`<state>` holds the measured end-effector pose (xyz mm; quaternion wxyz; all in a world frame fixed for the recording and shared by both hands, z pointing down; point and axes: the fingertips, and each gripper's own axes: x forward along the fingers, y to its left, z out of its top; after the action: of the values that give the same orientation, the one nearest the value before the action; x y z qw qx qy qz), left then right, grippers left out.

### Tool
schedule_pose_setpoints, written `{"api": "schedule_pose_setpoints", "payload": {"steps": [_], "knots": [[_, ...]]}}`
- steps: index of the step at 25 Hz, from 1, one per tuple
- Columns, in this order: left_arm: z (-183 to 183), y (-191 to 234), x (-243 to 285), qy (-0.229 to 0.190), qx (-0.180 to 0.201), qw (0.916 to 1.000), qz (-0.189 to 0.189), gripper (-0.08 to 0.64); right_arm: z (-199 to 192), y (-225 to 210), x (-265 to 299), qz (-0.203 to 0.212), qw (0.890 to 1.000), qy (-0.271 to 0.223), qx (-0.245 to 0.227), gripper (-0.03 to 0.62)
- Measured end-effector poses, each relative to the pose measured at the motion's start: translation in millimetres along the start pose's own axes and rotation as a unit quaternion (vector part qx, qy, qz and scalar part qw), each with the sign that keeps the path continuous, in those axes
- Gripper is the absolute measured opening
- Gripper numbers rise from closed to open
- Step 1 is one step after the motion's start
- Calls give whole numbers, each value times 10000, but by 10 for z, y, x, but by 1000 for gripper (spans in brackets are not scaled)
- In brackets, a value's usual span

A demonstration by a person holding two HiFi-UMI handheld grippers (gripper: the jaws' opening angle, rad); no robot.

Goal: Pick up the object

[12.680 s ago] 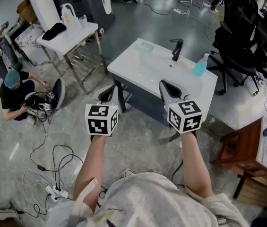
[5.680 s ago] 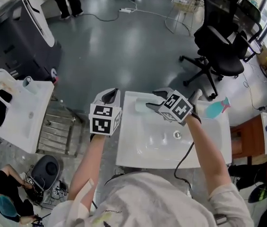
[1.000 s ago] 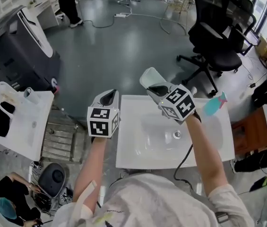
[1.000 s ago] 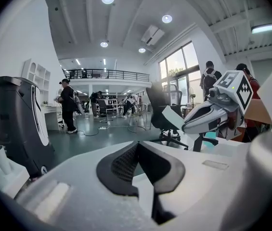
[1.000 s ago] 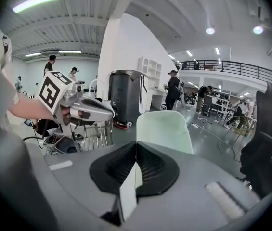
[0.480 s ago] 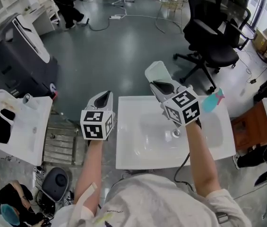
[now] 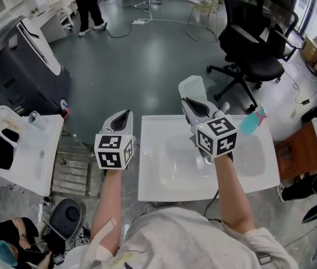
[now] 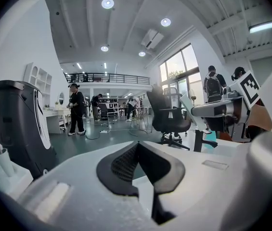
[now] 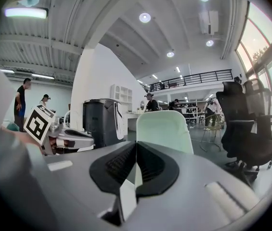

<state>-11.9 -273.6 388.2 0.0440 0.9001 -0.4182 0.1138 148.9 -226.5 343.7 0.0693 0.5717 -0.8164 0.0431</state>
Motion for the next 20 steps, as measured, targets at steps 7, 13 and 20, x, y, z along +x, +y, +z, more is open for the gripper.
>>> {"api": "schedule_pose_setpoints", "payload": {"steps": [7,13,20], "knots": [[-12,-5,12,-15,4,10000,2,0,-51,27,40,16,9999,-33,142,8],[1,33,6,-24,1,10000,19,0,-42,51,47,15,9999,-36,118,8],[0,30,27,-37,-13,10000,10,0,-77,41,55,13,10000,19,86,8]]}}
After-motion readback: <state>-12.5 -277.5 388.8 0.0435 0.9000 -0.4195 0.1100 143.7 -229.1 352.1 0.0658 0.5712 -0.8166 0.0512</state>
